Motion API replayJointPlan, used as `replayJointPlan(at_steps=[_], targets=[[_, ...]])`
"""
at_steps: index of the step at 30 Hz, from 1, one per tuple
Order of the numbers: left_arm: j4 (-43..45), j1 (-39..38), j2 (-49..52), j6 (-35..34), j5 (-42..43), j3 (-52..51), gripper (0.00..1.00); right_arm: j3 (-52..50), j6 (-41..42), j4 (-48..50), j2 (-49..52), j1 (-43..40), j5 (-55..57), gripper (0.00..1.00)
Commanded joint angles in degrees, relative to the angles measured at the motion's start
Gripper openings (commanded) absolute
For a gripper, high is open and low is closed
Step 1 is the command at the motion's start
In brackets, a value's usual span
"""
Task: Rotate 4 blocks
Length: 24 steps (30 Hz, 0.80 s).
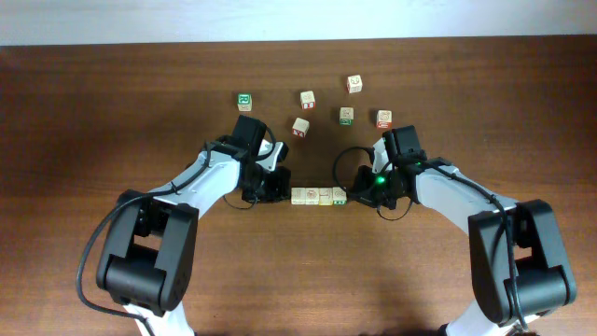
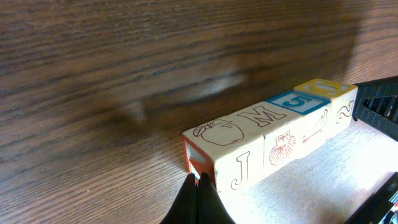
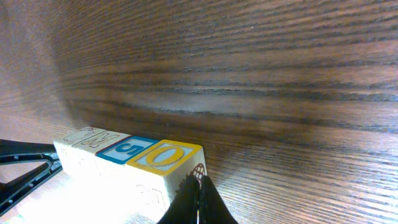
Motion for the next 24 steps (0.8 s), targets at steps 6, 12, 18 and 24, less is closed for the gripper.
replayJointPlan(at_steps=[6, 12, 18, 24], targets=[[0.17, 0.13, -1.64, 1.18, 1.05, 0.50, 0.00, -0.46, -0.35, 0.22, 0.52, 0.61, -0.96, 0.04], [0.44, 0.13, -1.64, 1.18, 1.05, 0.50, 0.00, -0.46, -1.90, 0.81, 0.52, 0.61, -2.29, 0.04], [0.35, 0.13, -1.64, 1.16, 1.07, 0.50, 0.00, -0.46, -2.78, 1.31, 0.50, 0.61, -3.15, 0.04], [0.33, 0.13, -1.64, 1.16, 1.07, 0.50, 0.00, -0.46, -4.07, 1.38, -0.48, 1.16, -3.30, 0.04]])
